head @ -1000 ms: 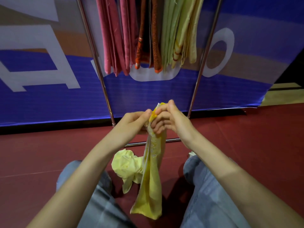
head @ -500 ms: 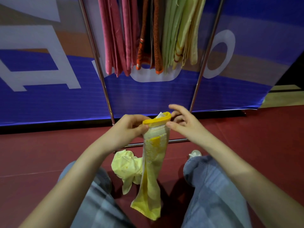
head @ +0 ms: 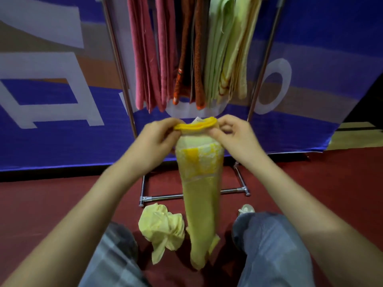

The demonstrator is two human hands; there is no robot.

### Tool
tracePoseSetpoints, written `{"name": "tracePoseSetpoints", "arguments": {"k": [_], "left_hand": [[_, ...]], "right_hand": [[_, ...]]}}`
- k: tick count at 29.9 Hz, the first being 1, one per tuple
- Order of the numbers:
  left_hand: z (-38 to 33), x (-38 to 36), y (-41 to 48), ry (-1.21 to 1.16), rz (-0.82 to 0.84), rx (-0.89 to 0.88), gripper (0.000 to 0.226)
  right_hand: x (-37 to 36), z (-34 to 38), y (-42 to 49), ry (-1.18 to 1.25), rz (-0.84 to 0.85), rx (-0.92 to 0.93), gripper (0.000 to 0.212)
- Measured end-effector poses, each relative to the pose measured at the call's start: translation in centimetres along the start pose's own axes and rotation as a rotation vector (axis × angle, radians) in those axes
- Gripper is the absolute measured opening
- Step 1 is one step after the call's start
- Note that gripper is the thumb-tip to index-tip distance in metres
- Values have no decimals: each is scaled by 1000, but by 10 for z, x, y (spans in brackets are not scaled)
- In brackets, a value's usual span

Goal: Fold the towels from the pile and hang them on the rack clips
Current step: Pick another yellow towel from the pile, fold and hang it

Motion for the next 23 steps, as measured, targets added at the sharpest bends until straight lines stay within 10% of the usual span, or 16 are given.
{"name": "tracePoseSetpoints", "arguments": {"k": [23], "left_hand": [[-10,34,1,-200,-82,115,7]], "right_hand": [[-34,-5,-25,324,146,-107,22]]}}
Point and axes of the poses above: each hand's wrist, its own y-axis towards the middle knuckle, its own x-axis out of the back of the hand, z = x × y, the point moved 9 cm from there along y, towards the middle knuckle, and after that the axes turned 9 degrees about -y, right-handed, at the moved point
